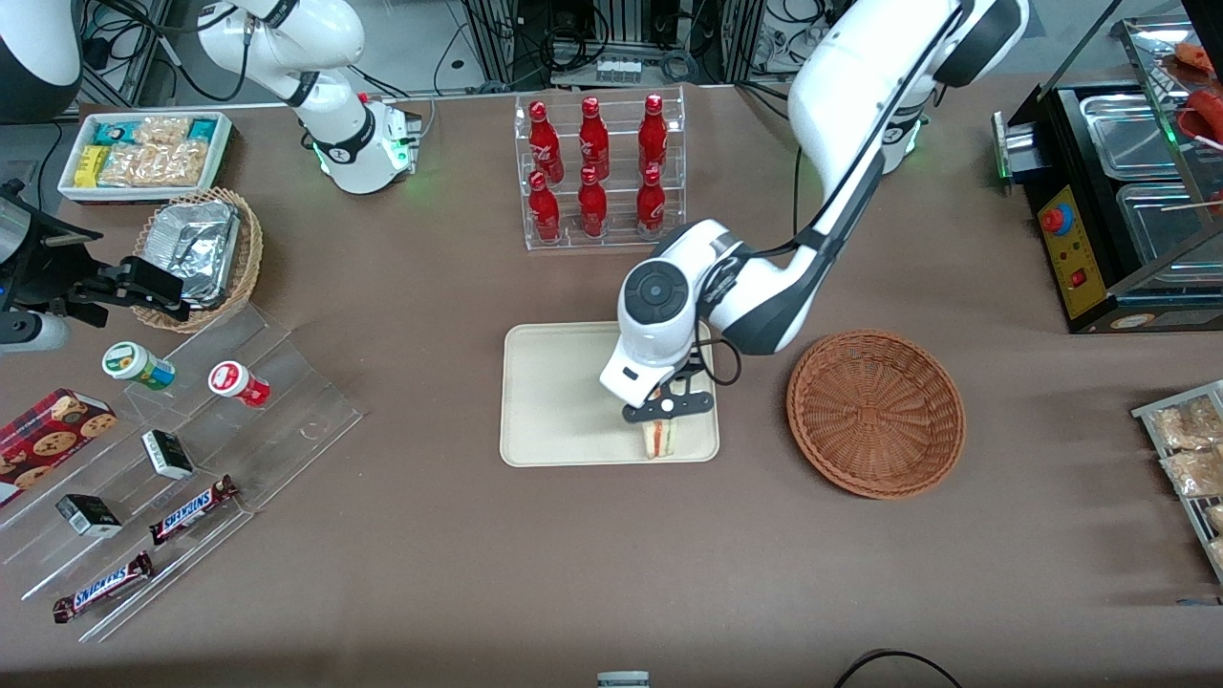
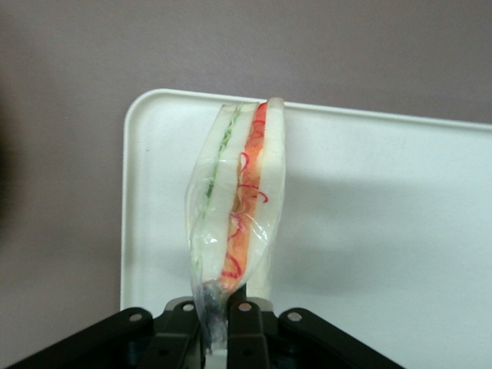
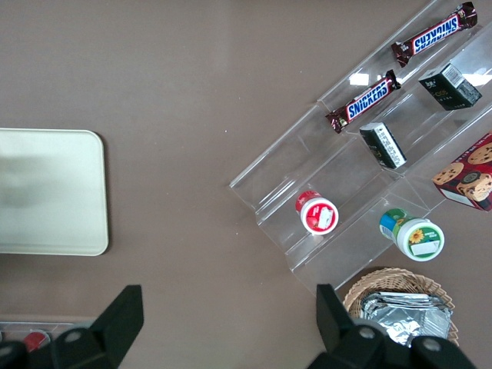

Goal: Place sandwich from basket to tray
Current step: 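Lower the sandwich onto the tray and open the left gripper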

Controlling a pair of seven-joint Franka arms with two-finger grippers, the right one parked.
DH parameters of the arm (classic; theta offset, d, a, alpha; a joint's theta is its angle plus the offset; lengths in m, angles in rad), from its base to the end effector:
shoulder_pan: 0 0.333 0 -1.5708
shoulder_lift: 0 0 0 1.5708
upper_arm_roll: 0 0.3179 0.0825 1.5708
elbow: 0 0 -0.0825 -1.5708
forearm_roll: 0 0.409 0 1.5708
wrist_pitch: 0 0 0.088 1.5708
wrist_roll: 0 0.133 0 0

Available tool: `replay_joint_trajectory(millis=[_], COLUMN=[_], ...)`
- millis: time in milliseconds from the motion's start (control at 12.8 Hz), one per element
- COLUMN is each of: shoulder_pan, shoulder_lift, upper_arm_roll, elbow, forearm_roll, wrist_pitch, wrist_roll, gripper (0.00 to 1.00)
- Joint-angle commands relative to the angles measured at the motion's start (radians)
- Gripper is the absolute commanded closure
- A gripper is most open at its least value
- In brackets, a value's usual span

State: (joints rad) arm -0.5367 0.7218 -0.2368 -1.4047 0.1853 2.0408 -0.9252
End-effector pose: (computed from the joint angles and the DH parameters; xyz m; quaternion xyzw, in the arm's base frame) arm 0.5595 -0.4862 0.2418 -0.9978 -0.0571 0.0194 0.0257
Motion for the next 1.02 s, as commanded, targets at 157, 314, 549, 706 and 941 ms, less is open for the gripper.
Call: replay_joint_trajectory(millis=[157, 314, 549, 706, 941], shoulder_pan=[-0.066, -0.084, -0.085, -0.081, -0.066], shoulder_lift=[0.041, 0.042, 0.054, 0.054, 0.016], upper_arm_roll=[0.013, 0.014, 0.014, 0.014, 0.014], elbow=[0.046, 0.046, 0.041, 0.038, 0.047], forearm_roll=[0.033, 0.033, 0.058, 0.059, 0.052], wrist_pitch=[0.021, 0.021, 0.021, 0.021, 0.001], wrist_roll=[-0.037, -0.040, -0.046, -0.047, -0.063], gripper=[1.00, 1.00, 0.53, 0.01, 0.01])
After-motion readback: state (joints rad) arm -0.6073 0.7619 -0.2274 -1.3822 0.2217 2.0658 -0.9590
